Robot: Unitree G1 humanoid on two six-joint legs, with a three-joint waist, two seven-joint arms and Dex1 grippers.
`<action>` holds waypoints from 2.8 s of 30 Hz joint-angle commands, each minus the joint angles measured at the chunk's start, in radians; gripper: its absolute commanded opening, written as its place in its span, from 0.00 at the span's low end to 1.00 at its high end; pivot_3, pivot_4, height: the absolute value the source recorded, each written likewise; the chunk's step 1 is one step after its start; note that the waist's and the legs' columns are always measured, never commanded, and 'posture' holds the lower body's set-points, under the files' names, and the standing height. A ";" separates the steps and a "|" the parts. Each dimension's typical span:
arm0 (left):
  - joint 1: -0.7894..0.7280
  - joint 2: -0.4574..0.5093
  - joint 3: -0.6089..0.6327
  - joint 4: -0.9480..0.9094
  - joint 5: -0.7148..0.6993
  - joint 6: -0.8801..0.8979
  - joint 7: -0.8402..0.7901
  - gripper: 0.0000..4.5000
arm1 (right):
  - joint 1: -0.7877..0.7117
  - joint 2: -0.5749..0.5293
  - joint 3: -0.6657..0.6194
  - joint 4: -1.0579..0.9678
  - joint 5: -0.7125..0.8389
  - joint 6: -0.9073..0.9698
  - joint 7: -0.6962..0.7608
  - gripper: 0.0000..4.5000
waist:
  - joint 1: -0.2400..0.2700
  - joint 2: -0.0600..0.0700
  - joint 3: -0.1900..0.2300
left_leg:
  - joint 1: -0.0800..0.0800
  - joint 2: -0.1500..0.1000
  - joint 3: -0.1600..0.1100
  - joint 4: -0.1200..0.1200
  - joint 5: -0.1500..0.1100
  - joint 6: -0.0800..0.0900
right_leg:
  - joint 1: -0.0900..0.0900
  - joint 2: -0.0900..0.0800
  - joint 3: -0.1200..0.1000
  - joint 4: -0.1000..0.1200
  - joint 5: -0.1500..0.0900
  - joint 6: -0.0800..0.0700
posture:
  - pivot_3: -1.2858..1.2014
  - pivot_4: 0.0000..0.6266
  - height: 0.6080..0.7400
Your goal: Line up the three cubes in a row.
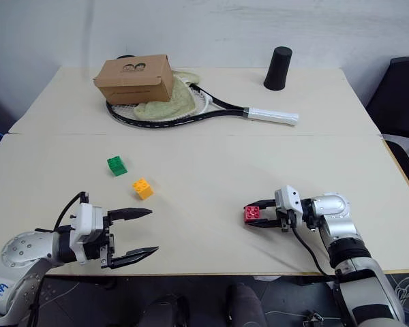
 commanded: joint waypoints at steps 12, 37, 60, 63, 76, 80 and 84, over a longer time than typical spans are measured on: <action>0.153 -0.043 0.161 0.012 -0.010 -0.040 0.050 1.00 | 0.138 -0.121 -0.179 -0.342 0.171 0.090 0.027 1.00 | -0.003 0.003 0.002 | -0.002 0.000 0.000 -0.002 0.000 -0.001 | -0.003 0.000 0.000 -0.001 0.000 0.000 | 0.52 0.24 1.00; -0.336 0.030 0.268 0.699 0.022 -0.112 0.054 1.00 | 0.471 0.073 -0.415 -0.745 0.241 0.125 -0.290 1.00 | 0.005 0.000 0.001 | -0.003 0.000 -0.002 -0.004 -0.003 0.004 | -0.001 0.000 -0.007 -0.005 0.000 0.000 | 0.52 0.24 1.00; -1.087 0.034 -0.085 1.717 0.450 -0.463 -0.216 0.69 | 0.624 0.018 -0.520 -1.018 0.291 0.231 -0.378 1.00 | 0.004 -0.003 0.003 | -0.010 0.000 0.003 0.006 -0.001 -0.002 | -0.008 0.005 -0.017 0.001 0.000 0.002 | 0.52 0.24 1.00; -1.090 0.035 -0.088 1.722 0.467 -0.478 -0.221 0.48 | 0.635 0.016 -0.530 -0.997 0.289 0.217 -0.363 1.00 | 0.005 -0.003 0.003 | -0.010 0.001 0.002 0.006 -0.001 -0.002 | -0.008 0.004 -0.017 0.003 0.000 0.002 | 0.52 0.24 1.00; -1.066 0.067 -0.117 1.203 0.295 -0.168 -0.599 0.33 | 0.693 -0.075 -0.547 -0.941 0.269 0.195 -0.189 1.00 | 0.007 -0.005 0.005 | -0.016 0.000 0.002 0.011 -0.001 -0.001 | -0.010 0.008 -0.020 0.004 0.000 0.002 | 0.52 0.24 1.00; -0.870 0.062 -0.242 0.641 0.200 0.131 -0.545 0.33 | 0.713 -0.111 -0.552 -0.952 0.294 0.223 -0.161 1.00 | 0.005 -0.004 0.004 | -0.017 0.001 -0.001 0.011 -0.001 0.000 | -0.010 0.004 -0.013 0.004 0.000 0.003 | 0.52 0.24 1.00; -0.781 -0.050 -0.329 0.355 0.174 0.291 -0.356 0.33 | 0.709 -0.116 -0.555 -0.945 0.294 0.233 -0.157 1.00 | 0.007 -0.004 0.005 | -0.017 0.001 -0.002 0.014 -0.001 0.000 | -0.010 0.002 -0.007 0.006 -0.001 0.004 | 0.52 0.24 1.00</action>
